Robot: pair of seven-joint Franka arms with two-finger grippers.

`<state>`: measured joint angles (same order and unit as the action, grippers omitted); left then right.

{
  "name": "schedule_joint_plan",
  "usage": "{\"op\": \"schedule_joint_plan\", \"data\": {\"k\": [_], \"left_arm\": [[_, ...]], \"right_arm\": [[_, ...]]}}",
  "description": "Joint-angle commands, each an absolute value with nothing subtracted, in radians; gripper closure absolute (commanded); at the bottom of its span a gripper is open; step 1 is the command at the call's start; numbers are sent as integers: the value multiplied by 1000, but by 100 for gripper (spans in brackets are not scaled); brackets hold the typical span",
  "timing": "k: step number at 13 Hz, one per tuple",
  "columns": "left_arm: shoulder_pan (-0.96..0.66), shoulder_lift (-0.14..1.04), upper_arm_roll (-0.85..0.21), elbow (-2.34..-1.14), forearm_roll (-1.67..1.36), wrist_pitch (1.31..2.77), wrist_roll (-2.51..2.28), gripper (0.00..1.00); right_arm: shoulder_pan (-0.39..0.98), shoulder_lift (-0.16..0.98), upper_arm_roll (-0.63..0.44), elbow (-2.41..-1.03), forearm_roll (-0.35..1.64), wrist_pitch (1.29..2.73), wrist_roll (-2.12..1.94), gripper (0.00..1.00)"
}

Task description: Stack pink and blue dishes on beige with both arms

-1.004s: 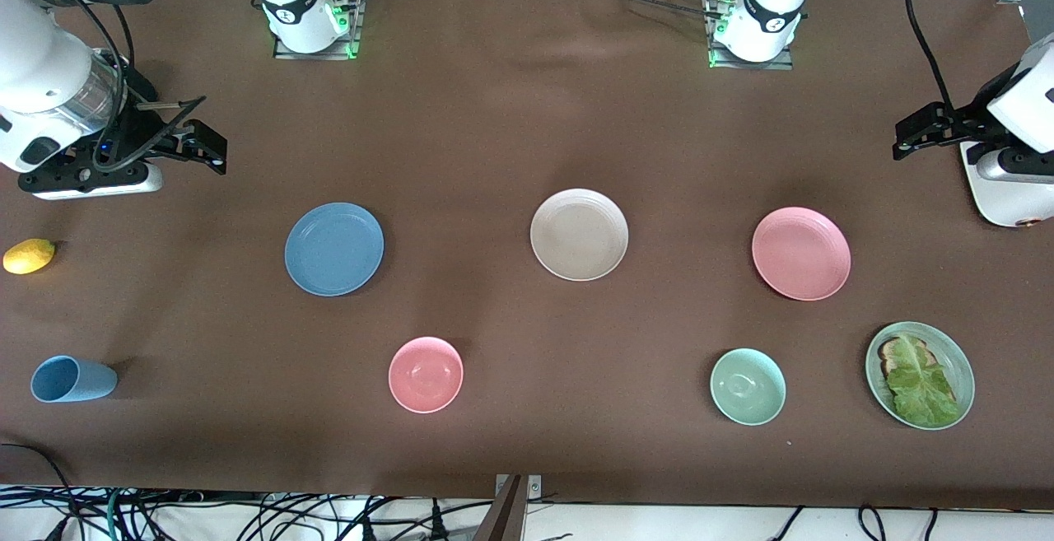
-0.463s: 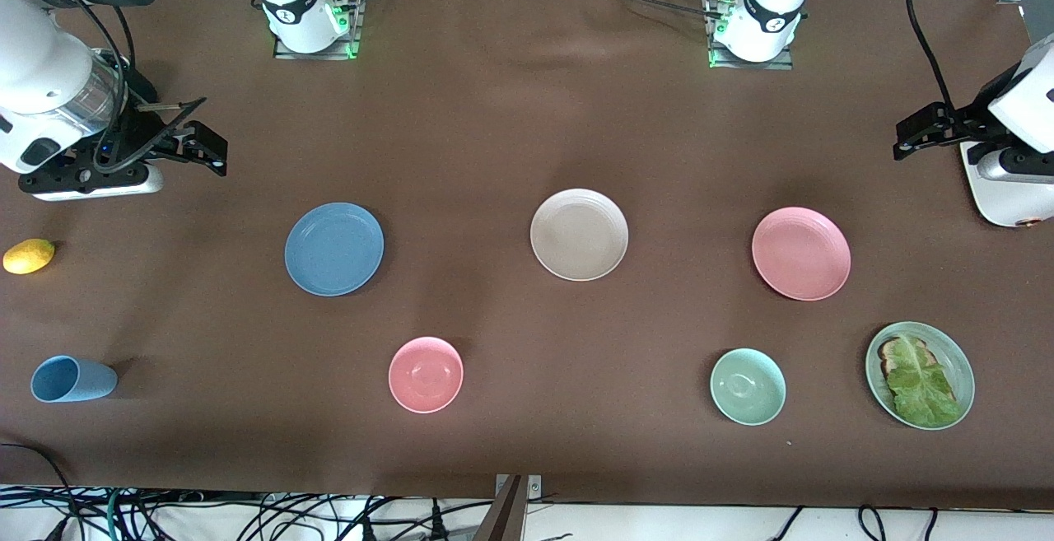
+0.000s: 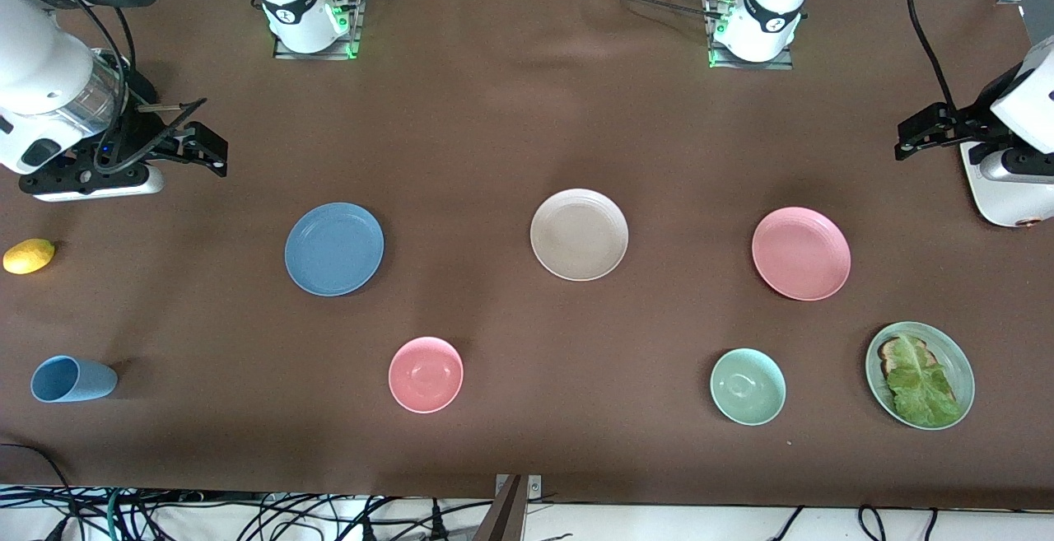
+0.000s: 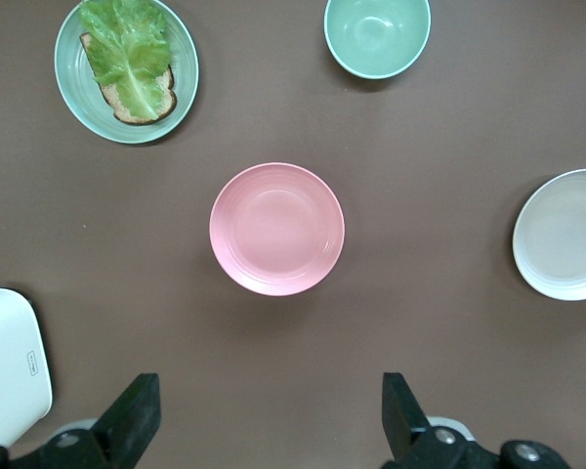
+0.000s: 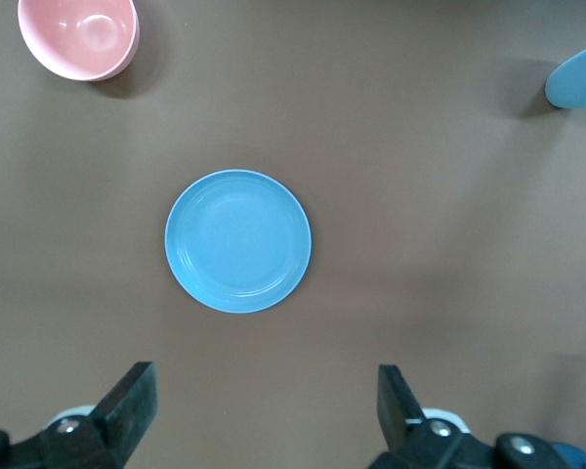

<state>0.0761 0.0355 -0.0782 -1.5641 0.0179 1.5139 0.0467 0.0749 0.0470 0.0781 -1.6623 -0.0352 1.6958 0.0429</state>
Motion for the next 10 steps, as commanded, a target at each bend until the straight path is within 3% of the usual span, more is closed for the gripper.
{"op": "schedule_joint_plan", "data": {"k": [1, 10], "left_arm": [[78, 48, -77, -1537, 3, 1503, 46, 0], [80, 52, -77, -1539, 2, 1502, 43, 0]], "right_arm": [[75, 38, 80, -1675, -49, 1709, 60, 0], [69, 44, 74, -1672, -51, 1741, 57, 0]]}}
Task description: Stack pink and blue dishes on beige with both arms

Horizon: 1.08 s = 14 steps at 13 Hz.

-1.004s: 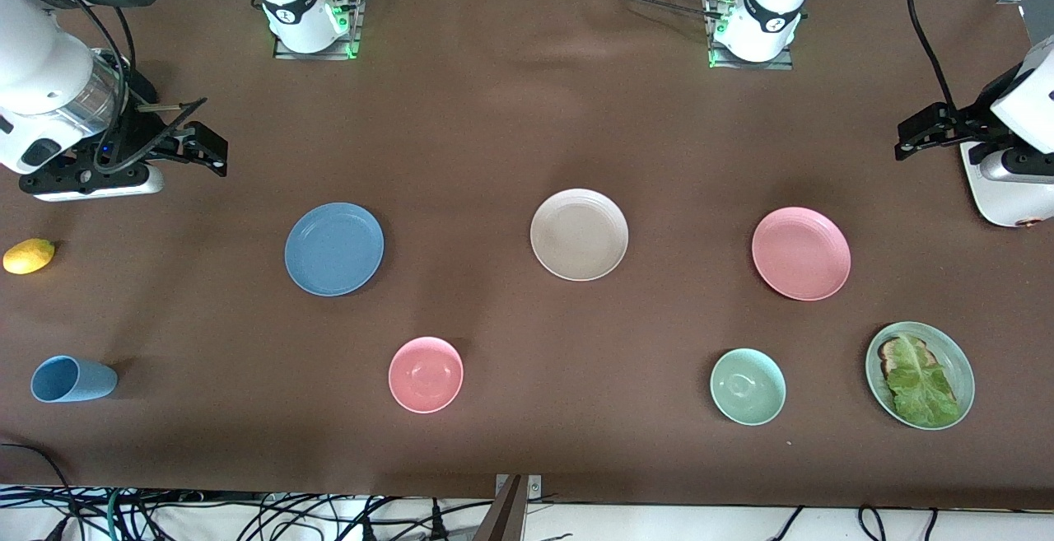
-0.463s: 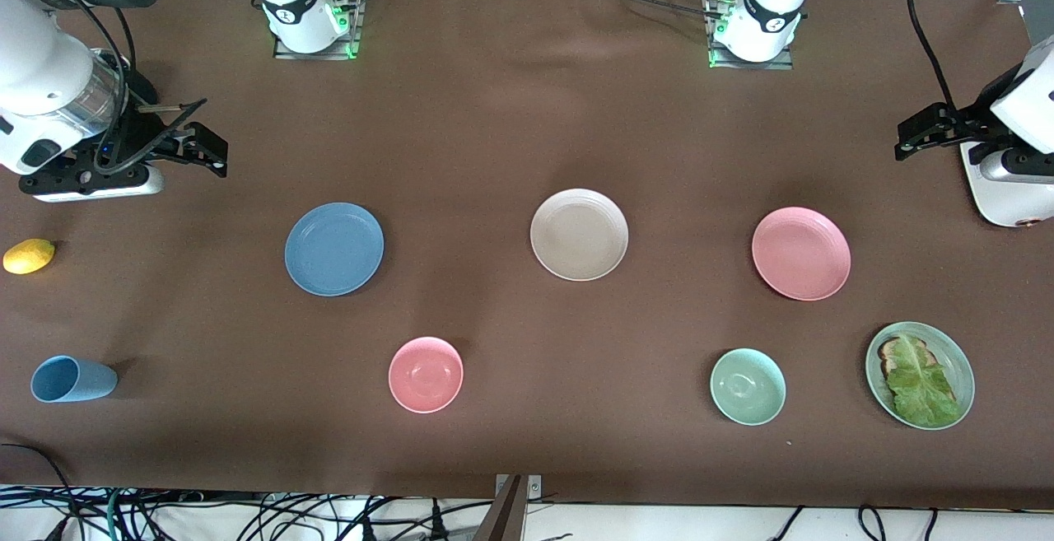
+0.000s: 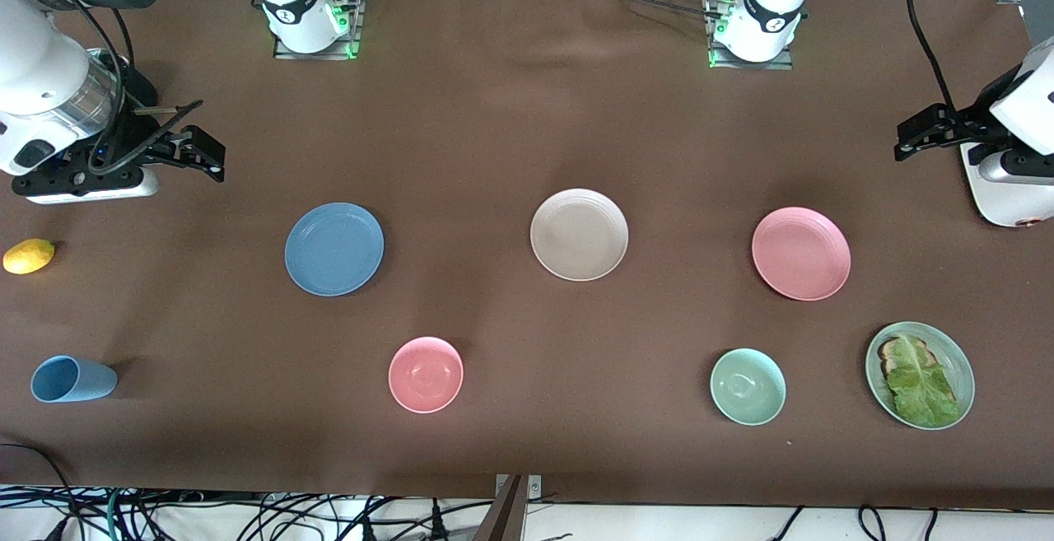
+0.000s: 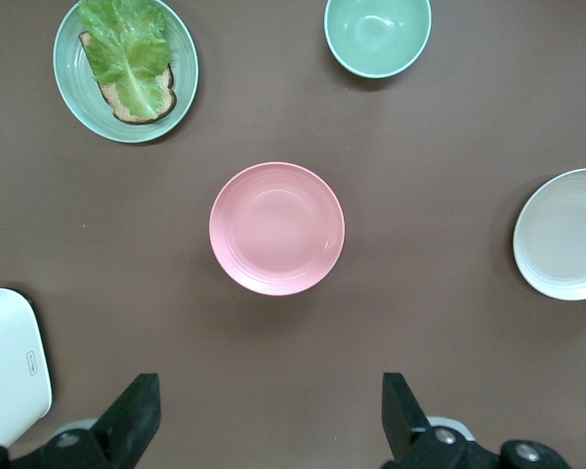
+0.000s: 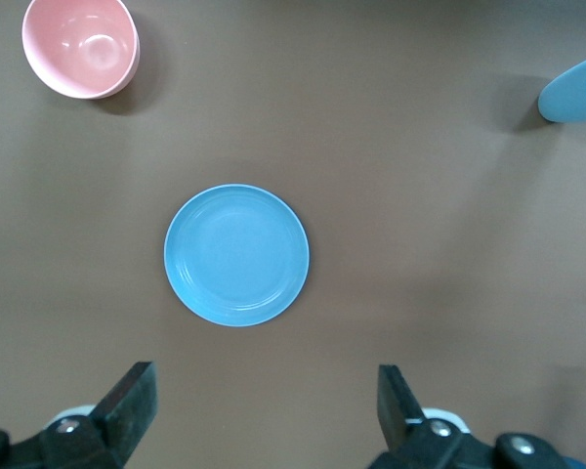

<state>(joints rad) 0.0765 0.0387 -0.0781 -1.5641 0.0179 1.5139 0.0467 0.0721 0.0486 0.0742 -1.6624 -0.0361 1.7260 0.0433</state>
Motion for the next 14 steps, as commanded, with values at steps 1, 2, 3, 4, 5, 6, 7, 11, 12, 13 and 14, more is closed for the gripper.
{"op": "schedule_joint_plan", "data": {"k": [1, 2, 3, 4, 5, 6, 7, 11, 12, 13, 14], "left_arm": [[80, 54, -77, -1539, 2, 1503, 43, 0], [80, 58, -77, -1542, 2, 1502, 44, 0], [80, 70, -77, -1542, 2, 1503, 44, 0], [80, 89, -77, -1540, 2, 1503, 44, 0], [80, 107, -72, -1533, -3, 1503, 43, 0], [81, 110, -72, -1532, -6, 1503, 43, 0], [78, 115, -72, -1534, -5, 1503, 43, 0], [84, 198, -72, -1531, -3, 1506, 34, 0], [86, 213, -71, -1531, -6, 1506, 34, 0], [84, 222, -72, -1531, -5, 1506, 32, 0], [86, 244, -71, -1531, -3, 1506, 34, 0]], "right_arm": [[68, 46, 74, -1671, -51, 1741, 57, 0], [67, 46, 74, -1669, -51, 1741, 57, 0], [67, 46, 74, -1670, -51, 1740, 57, 0], [67, 46, 74, -1671, -51, 1733, 57, 0], [67, 45, 74, -1672, -51, 1727, 58, 0], [67, 44, 74, -1674, -51, 1724, 57, 0], [67, 43, 74, -1674, -51, 1711, 58, 0], [67, 44, 74, -1674, -51, 1680, 57, 0], [67, 44, 72, -1672, -49, 1666, 54, 0], [66, 44, 71, -1671, -48, 1664, 52, 0], [66, 46, 71, -1669, -48, 1663, 46, 0]]}}
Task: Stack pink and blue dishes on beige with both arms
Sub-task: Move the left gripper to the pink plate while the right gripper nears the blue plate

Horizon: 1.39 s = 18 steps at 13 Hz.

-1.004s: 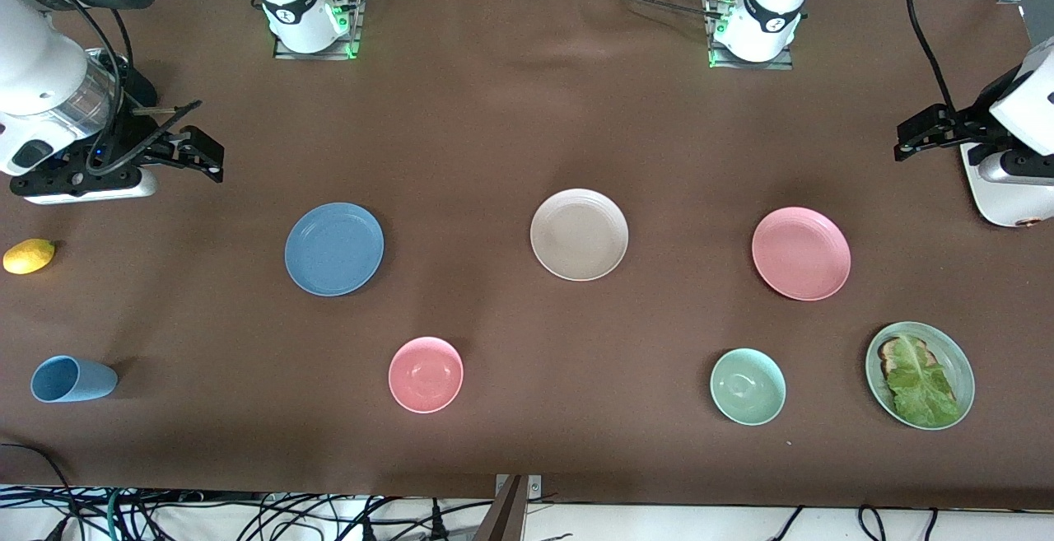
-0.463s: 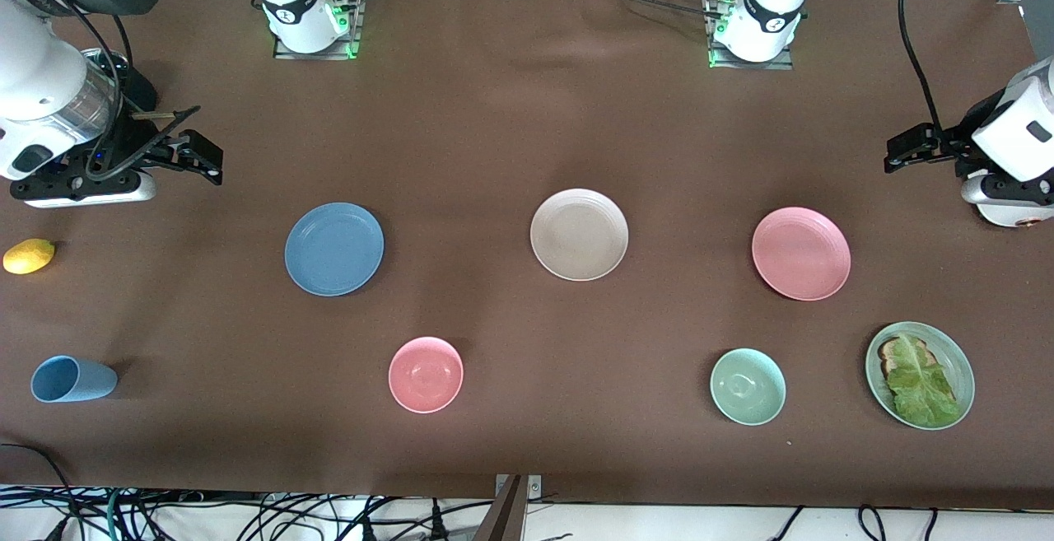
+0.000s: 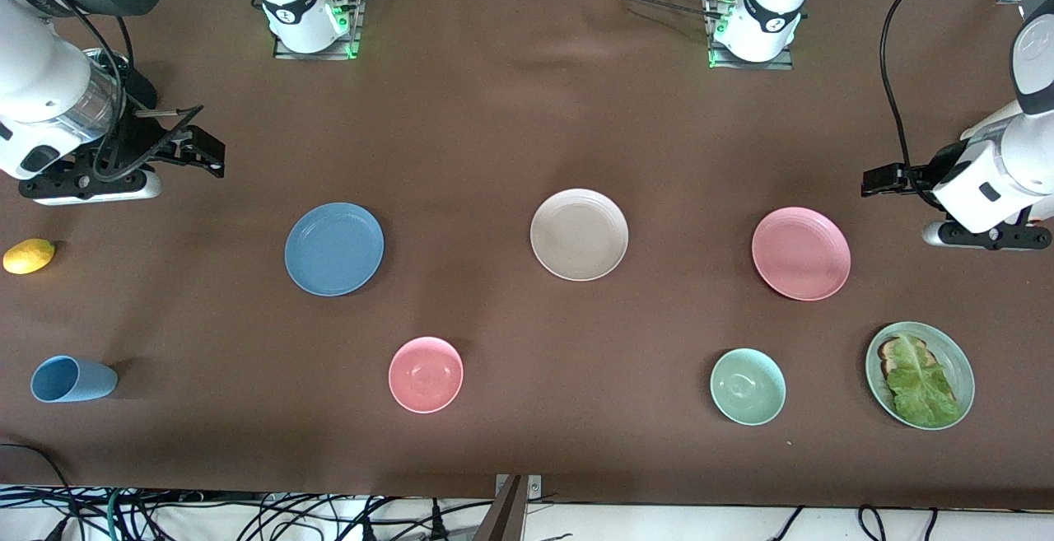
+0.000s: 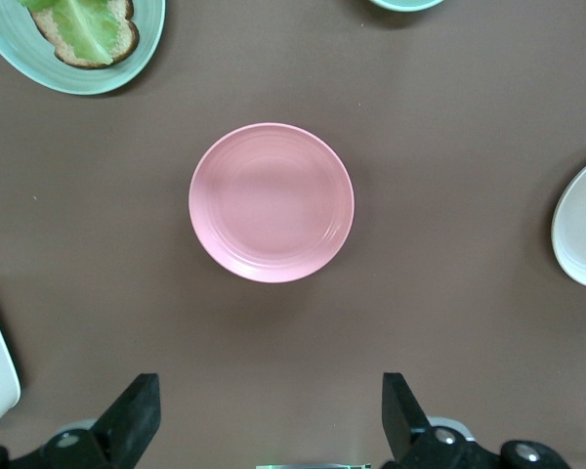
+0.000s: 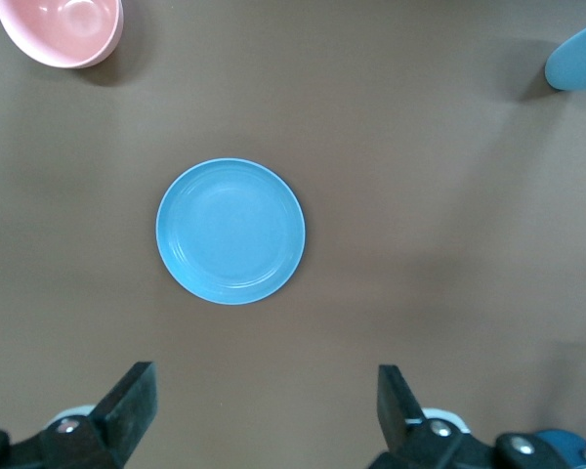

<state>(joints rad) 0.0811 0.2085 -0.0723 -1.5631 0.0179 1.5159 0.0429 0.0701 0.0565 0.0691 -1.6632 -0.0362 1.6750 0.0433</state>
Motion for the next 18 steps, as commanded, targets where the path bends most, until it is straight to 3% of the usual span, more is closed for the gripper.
{"op": "schedule_joint_plan", "data": {"k": [1, 7, 12, 18], "left_arm": [[86, 256, -71, -1531, 3, 1506, 32, 0], [130, 363, -67, -1531, 11, 1519, 34, 0], [172, 442, -69, -1552, 122, 1626, 44, 0], [219, 428, -74, -1748, 147, 1856, 48, 0]], "right_arm": [[67, 46, 72, -1669, -49, 1660, 49, 0], [71, 77, 74, -1643, -46, 1631, 16, 0], [61, 123, 51, -1681, -9, 1676, -58, 0], [61, 241, 49, -1732, -12, 1847, -60, 0]]}}
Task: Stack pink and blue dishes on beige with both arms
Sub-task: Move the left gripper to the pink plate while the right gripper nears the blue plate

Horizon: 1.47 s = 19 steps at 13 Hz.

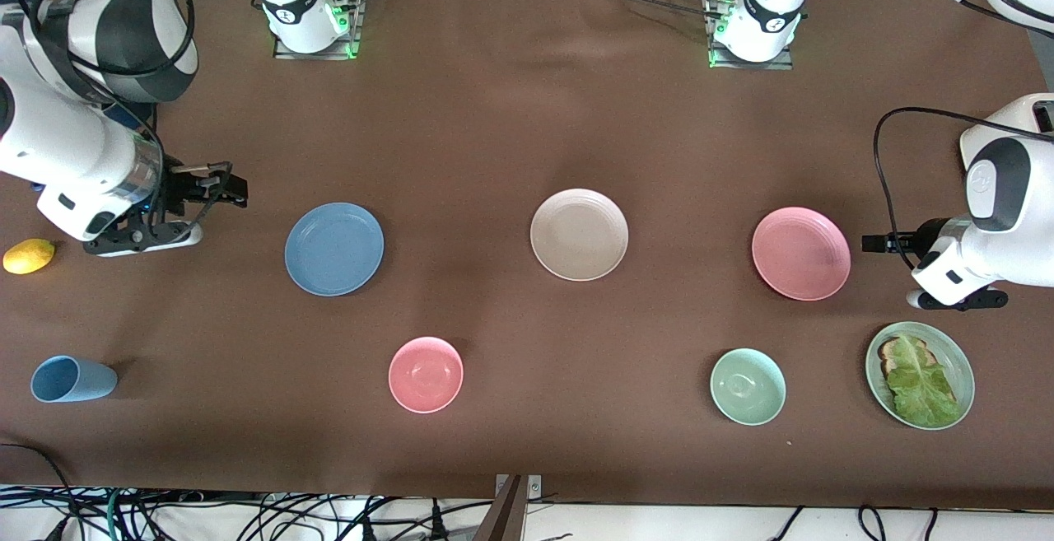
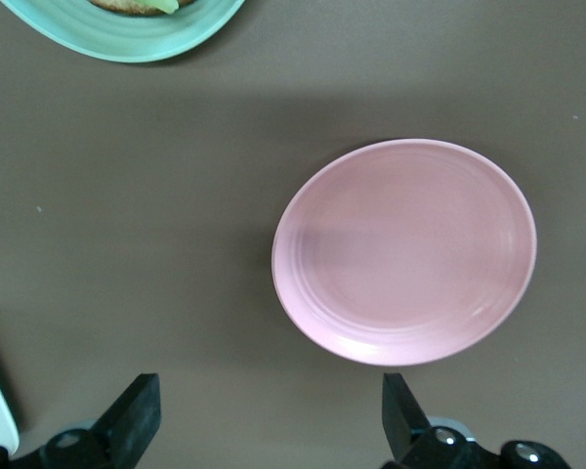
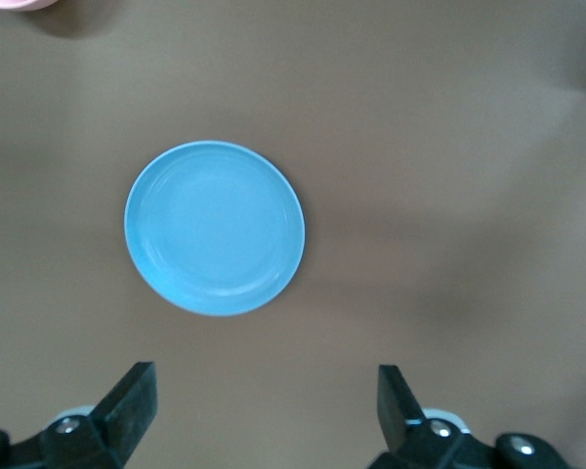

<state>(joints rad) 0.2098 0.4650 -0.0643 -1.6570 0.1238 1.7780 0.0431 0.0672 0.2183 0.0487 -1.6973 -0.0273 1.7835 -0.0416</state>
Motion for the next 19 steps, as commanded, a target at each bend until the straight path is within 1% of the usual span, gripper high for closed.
{"op": "schedule_joint_plan", "data": {"k": [1, 3, 5, 7, 8, 11, 14, 16, 17, 19], "left_arm": [[219, 426, -74, -1781, 147, 1897, 48, 0], [221, 426, -74, -1850, 147, 1992, 48, 0], [225, 436, -74, -1879, 147, 2045, 48, 0], [232, 440, -74, -1949, 147, 2149, 48, 0], [241, 442, -74, -1968, 147, 2176, 48, 0], [265, 477, -74, -1971, 147, 2186, 104, 0], [270, 511, -74, -1962, 146, 2186, 133, 1], [270, 522, -74, -1959, 143, 2187, 133, 23], [270, 528, -74, -1956, 143, 2186, 135, 40], [270, 540, -74, -1941, 143, 2183, 135, 78]], "right_arm": [[61, 256, 49, -1750, -12, 1877, -60, 0], [61, 267, 49, -1811, -15, 1952, -58, 0], [61, 262, 49, -1896, -15, 2041, -58, 0], [61, 270, 48, -1952, -15, 2110, -51, 0], [61, 276, 48, -1991, -15, 2170, -48, 0], [58, 330, 48, -2086, -15, 2360, -49, 0], [55, 432, 41, -2102, -15, 2503, -52, 0], [55, 446, 32, -2103, -15, 2514, -60, 0], [55, 446, 28, -2103, -17, 2516, -61, 0], [55, 463, 28, -2097, -17, 2532, -60, 0]]}}
